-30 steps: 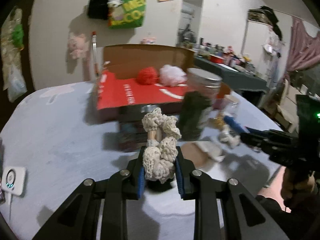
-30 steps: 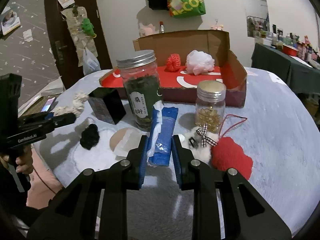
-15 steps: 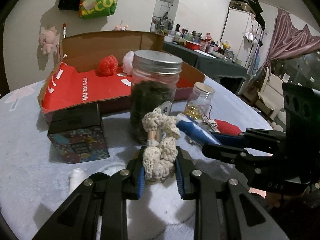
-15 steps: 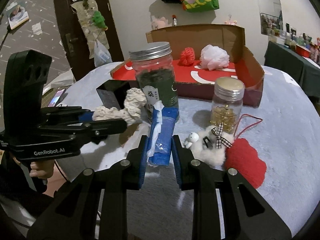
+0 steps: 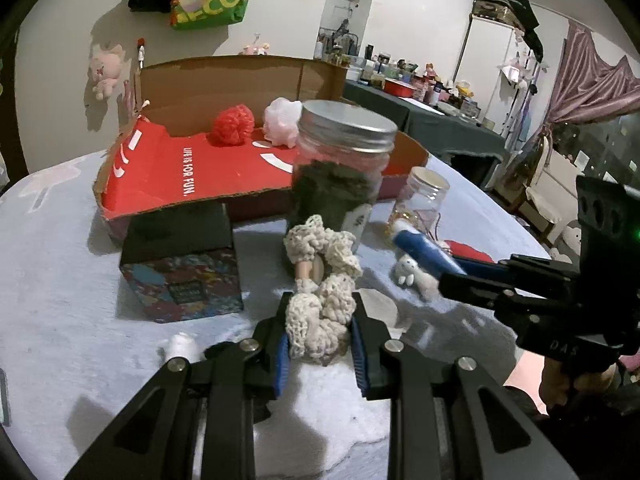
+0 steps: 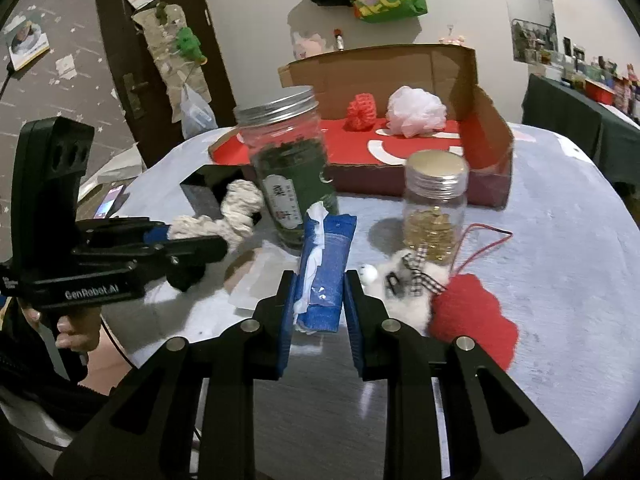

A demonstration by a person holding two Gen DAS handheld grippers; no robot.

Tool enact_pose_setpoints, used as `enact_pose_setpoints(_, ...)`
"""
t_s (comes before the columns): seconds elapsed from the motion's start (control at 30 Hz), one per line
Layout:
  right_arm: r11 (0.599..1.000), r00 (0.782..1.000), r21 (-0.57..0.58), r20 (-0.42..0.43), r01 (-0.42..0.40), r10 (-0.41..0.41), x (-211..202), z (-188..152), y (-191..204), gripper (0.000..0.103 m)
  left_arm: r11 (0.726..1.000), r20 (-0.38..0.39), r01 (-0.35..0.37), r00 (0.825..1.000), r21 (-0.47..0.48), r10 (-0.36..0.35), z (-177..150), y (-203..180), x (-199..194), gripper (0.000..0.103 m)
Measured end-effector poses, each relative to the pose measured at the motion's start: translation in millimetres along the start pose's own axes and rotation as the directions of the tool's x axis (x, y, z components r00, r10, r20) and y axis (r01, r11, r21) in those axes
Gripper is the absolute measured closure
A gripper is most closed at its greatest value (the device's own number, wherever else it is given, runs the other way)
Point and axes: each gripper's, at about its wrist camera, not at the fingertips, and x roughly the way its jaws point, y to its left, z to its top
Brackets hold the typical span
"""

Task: Organize soft objects
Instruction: 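Carry the scrunchie and blue bar into the box and open both tools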

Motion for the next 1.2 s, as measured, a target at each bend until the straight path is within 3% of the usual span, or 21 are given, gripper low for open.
enact_pose_setpoints(0.63, 0.993, 0.993, 0.023, -0.008, 0.118, -0.118, -29.9, 7.6, -44.6, 0.081, 0.985, -0.033, -0.138, 0.989, 0.099, 0.142, 46.5, 18.2, -11.5, 0.076)
enact_pose_setpoints(0.9, 0.982, 0.982, -0.049, -0.032, 0.184, -0.186, -32.0, 23.3, -72.9, 0.081, 0.982, -0.025, -0.127, 0.991, 0.142, 0.132, 67.1, 36.6, -9.5, 0.076)
enact_pose_setpoints(1.2, 0.982, 0.99, -0.147, -0.069, 0.116, -0.127, -9.6, 67.7, -90.3, 0.081, 0.975, -0.062, -0.051, 0.996, 0.218, 0.066, 92.7, 52.2, 16.5, 0.076)
